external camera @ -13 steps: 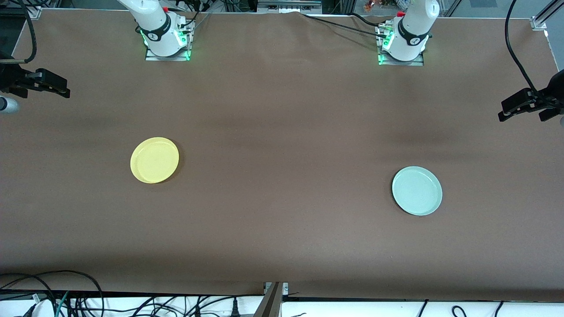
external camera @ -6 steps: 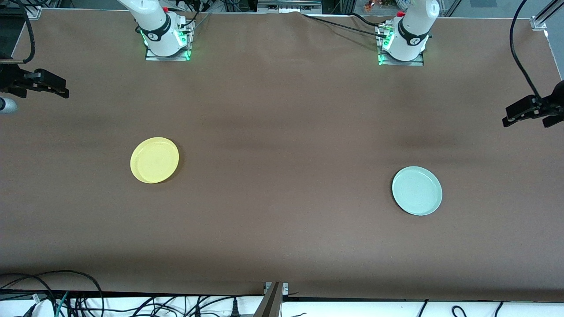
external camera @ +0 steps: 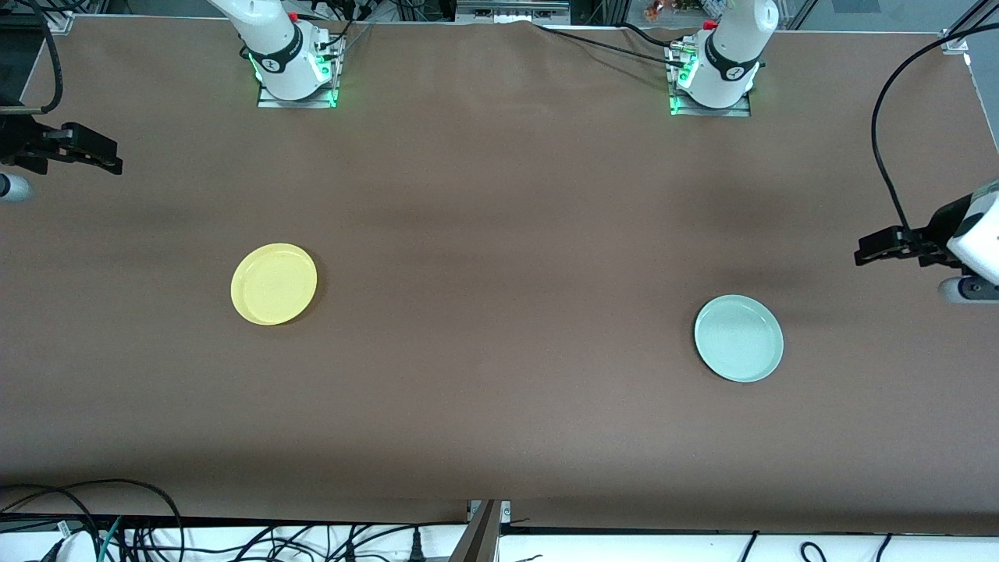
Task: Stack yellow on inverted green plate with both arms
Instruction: 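Reach the left gripper down to the rim of the green plate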
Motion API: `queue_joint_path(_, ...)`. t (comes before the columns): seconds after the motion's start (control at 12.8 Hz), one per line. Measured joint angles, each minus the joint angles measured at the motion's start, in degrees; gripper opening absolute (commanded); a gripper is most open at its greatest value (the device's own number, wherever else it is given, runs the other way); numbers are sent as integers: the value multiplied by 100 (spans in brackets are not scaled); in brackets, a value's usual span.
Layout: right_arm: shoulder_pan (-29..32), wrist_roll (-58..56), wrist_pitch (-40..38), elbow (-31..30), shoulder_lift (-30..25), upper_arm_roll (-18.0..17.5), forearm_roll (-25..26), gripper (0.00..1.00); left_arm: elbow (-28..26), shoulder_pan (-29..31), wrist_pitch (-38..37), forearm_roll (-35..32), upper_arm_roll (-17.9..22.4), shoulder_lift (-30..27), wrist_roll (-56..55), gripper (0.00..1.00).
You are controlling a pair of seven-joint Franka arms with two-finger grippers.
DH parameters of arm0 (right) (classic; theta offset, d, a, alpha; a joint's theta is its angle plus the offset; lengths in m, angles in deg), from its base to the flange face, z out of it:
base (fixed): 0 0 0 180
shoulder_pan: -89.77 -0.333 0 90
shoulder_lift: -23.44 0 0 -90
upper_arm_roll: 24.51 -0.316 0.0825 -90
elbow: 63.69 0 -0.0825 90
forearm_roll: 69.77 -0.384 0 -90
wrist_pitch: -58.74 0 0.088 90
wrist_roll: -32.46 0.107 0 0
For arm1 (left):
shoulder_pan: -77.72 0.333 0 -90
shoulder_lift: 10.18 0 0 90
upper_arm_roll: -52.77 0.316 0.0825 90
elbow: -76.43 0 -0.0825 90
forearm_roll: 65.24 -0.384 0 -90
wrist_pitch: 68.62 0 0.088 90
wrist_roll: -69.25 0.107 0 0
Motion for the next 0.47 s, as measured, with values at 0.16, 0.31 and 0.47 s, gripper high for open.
queue_joint_path(0.16, 1, 0, 0, 0, 0, 1, 0, 100, -13, -73, 74, 0, -41, 106, -159, 100)
queue_joint_path(0.31, 3, 0, 0, 0, 1, 2, 0, 100, -94, -126, 285, -1, -42, 351, -220, 100)
queue_joint_path(0.47, 5, 0, 0, 5, 4, 6, 0, 100, -361, -77, 927, -9, 1, 758, -225, 100)
